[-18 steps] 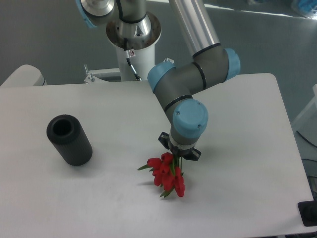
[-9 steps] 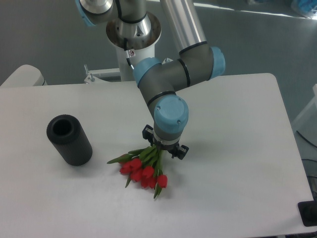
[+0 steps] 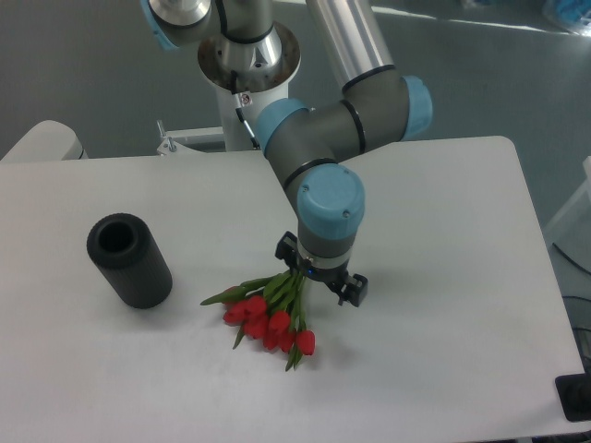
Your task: Place the flowers on the table
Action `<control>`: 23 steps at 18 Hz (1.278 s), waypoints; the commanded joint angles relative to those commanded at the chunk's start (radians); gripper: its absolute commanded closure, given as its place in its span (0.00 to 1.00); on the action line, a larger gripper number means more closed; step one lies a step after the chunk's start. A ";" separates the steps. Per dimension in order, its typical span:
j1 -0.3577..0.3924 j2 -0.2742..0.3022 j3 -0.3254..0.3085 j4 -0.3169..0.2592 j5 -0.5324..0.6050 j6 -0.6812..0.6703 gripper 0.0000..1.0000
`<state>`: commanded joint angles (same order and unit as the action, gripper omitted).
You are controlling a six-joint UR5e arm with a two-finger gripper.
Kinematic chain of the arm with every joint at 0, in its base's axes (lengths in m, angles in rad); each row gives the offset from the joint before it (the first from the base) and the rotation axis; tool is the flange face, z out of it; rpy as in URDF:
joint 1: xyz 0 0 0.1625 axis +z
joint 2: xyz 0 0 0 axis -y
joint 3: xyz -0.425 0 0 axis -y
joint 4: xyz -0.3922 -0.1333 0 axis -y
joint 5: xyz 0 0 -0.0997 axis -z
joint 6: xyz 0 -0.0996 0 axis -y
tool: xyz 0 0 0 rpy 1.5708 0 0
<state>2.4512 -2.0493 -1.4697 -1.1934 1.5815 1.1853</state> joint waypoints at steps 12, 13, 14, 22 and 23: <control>0.051 -0.130 0.155 -0.015 0.011 0.296 0.00; 0.052 -0.140 0.164 -0.015 0.011 0.309 0.00; 0.054 -0.143 0.166 -0.015 0.012 0.316 0.00; 0.054 -0.163 0.177 -0.014 0.012 0.324 0.00; 0.054 -0.163 0.177 -0.014 0.012 0.324 0.00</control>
